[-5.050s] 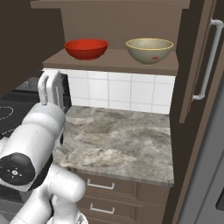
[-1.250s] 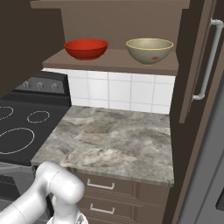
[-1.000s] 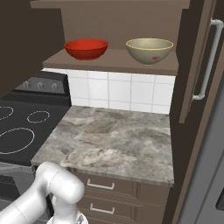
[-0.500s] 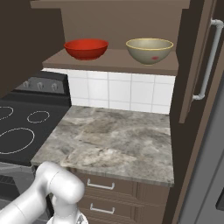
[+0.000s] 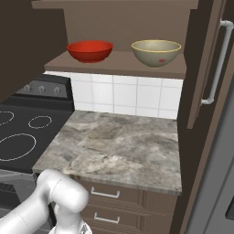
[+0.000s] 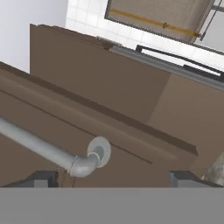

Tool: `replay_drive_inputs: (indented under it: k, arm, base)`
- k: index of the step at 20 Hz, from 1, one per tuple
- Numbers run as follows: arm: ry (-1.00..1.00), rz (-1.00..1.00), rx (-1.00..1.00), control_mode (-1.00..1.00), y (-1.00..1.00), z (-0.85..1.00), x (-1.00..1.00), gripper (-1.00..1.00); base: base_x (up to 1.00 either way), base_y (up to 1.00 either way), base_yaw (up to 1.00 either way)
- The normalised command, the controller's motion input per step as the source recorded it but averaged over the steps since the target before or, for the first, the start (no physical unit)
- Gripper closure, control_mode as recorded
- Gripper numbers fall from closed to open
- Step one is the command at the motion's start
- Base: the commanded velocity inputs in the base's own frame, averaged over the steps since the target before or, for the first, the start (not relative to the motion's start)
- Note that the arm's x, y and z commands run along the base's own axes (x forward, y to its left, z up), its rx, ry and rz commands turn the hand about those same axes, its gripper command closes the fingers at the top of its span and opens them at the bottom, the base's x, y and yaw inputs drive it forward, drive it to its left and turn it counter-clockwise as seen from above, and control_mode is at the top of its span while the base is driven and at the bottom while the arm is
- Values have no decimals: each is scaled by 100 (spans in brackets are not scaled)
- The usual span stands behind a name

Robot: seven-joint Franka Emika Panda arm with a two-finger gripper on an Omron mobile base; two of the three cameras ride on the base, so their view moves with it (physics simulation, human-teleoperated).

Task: Open the cabinet. Pick the bowls from the counter and place them in the cabinet. Then close the cabinet.

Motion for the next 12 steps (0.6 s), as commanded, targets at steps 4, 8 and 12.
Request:
replay_drive_inputs:
  k: [4, 8, 12]
  arm:
    - [6, -3, 0, -100, -17, -19, 26, -100]
    - [0, -2, 0, -100, -16, -4, 23, -100]
    - [0, -1, 0, -100, -19, -7, 31, -100]
  base:
    - [0, 0, 0]
    - [0, 0, 0]
    - [0, 0, 0]
